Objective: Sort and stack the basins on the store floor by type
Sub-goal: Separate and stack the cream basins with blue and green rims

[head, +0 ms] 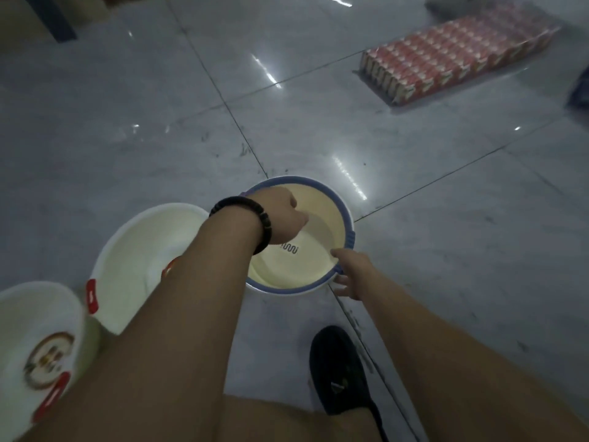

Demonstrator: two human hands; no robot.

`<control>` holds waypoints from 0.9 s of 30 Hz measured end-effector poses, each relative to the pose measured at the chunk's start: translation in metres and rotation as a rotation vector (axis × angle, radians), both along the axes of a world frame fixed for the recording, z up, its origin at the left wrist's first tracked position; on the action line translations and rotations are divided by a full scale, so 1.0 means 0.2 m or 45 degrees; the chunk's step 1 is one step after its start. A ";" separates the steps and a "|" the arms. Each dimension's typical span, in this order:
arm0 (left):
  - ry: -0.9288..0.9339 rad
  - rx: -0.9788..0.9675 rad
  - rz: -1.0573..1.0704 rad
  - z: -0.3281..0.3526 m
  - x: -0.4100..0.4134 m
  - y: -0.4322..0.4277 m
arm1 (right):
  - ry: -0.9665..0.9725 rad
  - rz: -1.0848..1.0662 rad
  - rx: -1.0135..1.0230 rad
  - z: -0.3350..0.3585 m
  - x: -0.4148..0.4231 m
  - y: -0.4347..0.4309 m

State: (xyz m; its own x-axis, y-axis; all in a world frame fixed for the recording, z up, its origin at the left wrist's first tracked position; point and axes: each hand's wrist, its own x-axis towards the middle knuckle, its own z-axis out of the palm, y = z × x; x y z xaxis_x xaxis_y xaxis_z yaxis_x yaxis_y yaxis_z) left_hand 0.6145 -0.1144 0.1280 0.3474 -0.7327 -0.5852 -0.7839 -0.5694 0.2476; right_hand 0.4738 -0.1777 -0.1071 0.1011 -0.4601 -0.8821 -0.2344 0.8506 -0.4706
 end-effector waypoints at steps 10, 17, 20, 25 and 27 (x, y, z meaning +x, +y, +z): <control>-0.028 -0.050 0.037 -0.05 -0.07 -0.09 | 0.151 -0.178 -0.511 0.22 -0.26 -0.03; 0.025 -0.325 0.224 -0.06 -0.36 -0.19 | 0.188 -0.422 -0.632 0.60 -1.03 0.05; 0.002 -0.499 0.246 -0.03 -0.60 -0.20 | 0.176 -0.534 -0.688 0.82 -1.43 0.12; 0.300 -0.553 0.033 0.04 -1.14 -0.23 | 0.237 -0.635 -0.817 1.10 -2.10 0.36; 0.345 -0.589 -0.052 0.08 -1.37 -0.22 | 0.302 -0.665 -0.866 1.17 -2.36 0.48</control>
